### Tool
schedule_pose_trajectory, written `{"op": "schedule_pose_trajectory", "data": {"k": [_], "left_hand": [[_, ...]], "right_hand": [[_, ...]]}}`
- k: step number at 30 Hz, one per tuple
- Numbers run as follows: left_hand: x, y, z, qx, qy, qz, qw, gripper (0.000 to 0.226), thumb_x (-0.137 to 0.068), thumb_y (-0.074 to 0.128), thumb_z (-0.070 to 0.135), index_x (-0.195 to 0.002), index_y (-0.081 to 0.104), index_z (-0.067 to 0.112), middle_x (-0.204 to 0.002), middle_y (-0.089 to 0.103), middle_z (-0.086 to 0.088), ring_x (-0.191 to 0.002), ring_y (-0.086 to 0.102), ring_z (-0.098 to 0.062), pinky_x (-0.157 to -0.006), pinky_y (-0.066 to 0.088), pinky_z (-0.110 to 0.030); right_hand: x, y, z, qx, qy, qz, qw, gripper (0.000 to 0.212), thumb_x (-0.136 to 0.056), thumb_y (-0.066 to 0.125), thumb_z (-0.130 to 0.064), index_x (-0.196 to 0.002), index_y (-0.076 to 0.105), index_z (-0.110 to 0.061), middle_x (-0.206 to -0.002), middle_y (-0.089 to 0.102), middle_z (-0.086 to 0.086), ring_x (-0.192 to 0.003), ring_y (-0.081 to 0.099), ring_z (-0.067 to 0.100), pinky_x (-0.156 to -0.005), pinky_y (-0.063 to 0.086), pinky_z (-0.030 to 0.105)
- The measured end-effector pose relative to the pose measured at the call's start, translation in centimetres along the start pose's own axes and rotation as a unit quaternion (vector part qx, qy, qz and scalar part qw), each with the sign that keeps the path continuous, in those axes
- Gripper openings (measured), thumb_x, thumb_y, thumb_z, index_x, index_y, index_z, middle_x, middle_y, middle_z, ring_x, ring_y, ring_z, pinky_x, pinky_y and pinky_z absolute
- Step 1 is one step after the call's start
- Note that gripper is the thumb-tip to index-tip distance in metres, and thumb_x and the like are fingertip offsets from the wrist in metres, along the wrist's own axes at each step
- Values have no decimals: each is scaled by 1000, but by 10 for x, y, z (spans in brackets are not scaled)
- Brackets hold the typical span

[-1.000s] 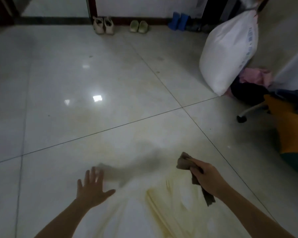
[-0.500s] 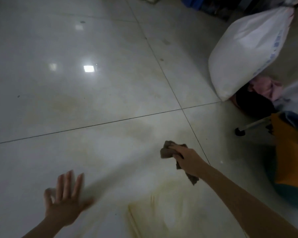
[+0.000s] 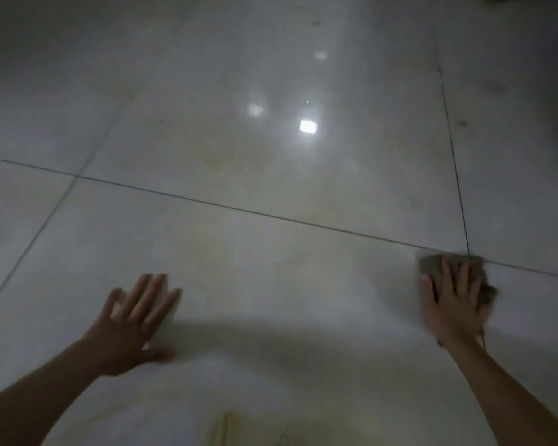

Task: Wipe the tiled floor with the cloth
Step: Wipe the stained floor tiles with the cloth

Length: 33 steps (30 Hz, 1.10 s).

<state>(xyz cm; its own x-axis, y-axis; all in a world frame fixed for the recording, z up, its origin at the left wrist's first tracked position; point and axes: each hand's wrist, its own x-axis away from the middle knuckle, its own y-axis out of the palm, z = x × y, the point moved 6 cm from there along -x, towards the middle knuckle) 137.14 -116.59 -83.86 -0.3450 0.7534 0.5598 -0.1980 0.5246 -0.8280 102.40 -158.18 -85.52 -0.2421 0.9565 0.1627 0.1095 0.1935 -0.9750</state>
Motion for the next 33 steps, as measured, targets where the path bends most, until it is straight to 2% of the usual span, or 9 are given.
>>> {"op": "schedule_pose_trajectory", "data": {"k": [3,6,10,12,20,25,29,31,33], "left_hand": [[0,2,3,-4,-26,-42,999,96,-84,14,80,-146,27,9,-143,42,-26,-126,46,-41,-84,49,-59],[-10,-1,0,1,-90,-75,993,103,-82,18,82,-148,-18,11,-152,-22,-11,-147,0,-28,-115,12,-55],[-24,-2,10,33,-150,-120,981,87,-90,22,70,-152,-15,21,-158,-25,-6,-149,-3,-18,-118,10,-42],[-26,-4,13,21,-149,-111,982,80,-95,23,64,-153,-10,20,-160,-19,-8,-149,1,-19,-118,15,-40],[-19,-7,13,51,-120,-60,990,63,-101,22,48,-153,-8,27,-161,-13,-3,-149,6,-16,-115,22,-33],[-21,-30,19,-2,-81,-34,996,75,-86,-9,56,-154,11,31,-162,8,1,-144,26,-9,-115,19,-31],[-18,-54,18,13,-84,57,995,50,-93,26,38,-138,49,37,-142,52,3,-113,62,-9,-106,40,-35],[-13,-64,9,103,-52,131,985,40,-76,53,25,-114,66,29,-100,75,0,-71,72,-24,-68,57,-37],[-5,-65,-8,140,-29,177,974,37,-74,56,17,-109,69,22,-100,74,-1,-69,71,-25,-57,56,-34]], "right_hand": [[1,-1,-47,-67,55,100,991,61,-99,21,-46,-150,31,-14,-160,16,17,-147,10,39,-117,3,55],[54,18,-155,-142,-152,117,971,42,-104,24,-11,-138,31,12,-145,27,33,-134,24,49,-113,20,35],[165,57,-265,-91,-466,-1,880,45,-99,41,-40,-140,50,-25,-151,41,6,-139,37,30,-105,38,45],[149,56,-252,-84,-525,-29,846,45,-97,46,-45,-139,52,-29,-151,41,2,-140,37,26,-108,37,44],[-19,-8,-9,-52,-120,102,986,62,-96,21,-47,-146,42,-18,-155,32,13,-141,32,36,-114,26,54],[17,7,-94,-98,76,133,983,53,-103,24,-39,-151,32,-18,-159,18,13,-148,9,34,-118,-1,47],[113,51,-251,-42,-249,63,965,55,-101,19,-37,-153,27,-19,-161,16,11,-148,13,34,-116,14,47],[167,64,-288,-1,-470,34,882,52,-97,30,-41,-143,47,-23,-153,37,6,-141,35,31,-110,34,46],[174,63,-280,44,-587,9,808,47,-95,36,-43,-133,58,-26,-144,50,2,-133,48,25,-107,41,45]]}}
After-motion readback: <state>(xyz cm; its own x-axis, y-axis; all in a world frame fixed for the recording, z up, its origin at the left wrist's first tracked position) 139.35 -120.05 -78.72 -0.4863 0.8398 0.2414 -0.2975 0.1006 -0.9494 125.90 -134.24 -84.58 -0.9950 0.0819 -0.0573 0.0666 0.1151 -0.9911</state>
